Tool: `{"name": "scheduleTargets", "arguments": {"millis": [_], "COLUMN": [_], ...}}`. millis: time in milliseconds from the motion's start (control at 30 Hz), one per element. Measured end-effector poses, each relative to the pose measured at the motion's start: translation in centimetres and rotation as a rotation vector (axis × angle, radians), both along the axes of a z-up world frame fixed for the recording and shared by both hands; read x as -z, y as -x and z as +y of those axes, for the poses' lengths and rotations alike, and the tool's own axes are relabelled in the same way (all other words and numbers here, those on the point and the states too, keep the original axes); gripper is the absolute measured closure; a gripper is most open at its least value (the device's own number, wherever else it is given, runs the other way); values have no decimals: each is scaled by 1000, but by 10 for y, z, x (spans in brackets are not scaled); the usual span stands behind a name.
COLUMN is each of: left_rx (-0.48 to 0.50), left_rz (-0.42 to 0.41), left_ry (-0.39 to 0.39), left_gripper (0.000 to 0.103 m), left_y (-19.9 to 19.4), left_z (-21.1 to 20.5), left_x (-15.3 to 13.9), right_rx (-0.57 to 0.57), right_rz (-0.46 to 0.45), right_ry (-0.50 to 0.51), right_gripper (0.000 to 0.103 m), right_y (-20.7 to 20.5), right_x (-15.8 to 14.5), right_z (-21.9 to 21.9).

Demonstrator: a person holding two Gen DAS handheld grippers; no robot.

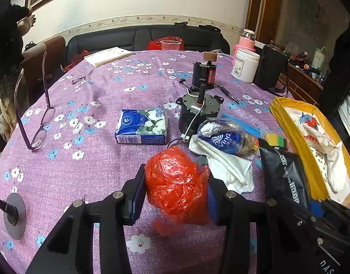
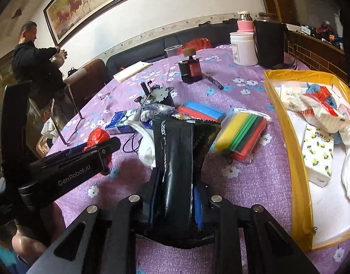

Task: Organize soft objects
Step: 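Lift the red plastic bag and black bag off the table with both tools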

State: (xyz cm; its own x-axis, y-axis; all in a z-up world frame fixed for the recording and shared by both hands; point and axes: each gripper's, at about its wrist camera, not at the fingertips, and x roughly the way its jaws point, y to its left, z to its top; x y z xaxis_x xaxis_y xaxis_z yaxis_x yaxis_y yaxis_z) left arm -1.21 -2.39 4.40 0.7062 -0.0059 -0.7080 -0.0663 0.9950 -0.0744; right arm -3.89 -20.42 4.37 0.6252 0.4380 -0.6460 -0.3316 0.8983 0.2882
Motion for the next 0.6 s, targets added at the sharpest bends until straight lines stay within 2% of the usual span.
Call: {"name": "scheduleTargets", "arguments": {"millis": [333,600], "left_rx": [1,10], "left_rz": [8,-9], "left_ry": [-12,-7], "left_gripper": [59,59], "left_y": [-3,-1], "left_z": [-1,-3], "left_x": [2,0], "right_rx": [-4,-3], "right_rz": [-43,-43], "right_ry": [-9,-21], "right_gripper": [76,76], "right_y": [8,7], "right_x": [-9,-8], "right_z": [-3,-5]}}
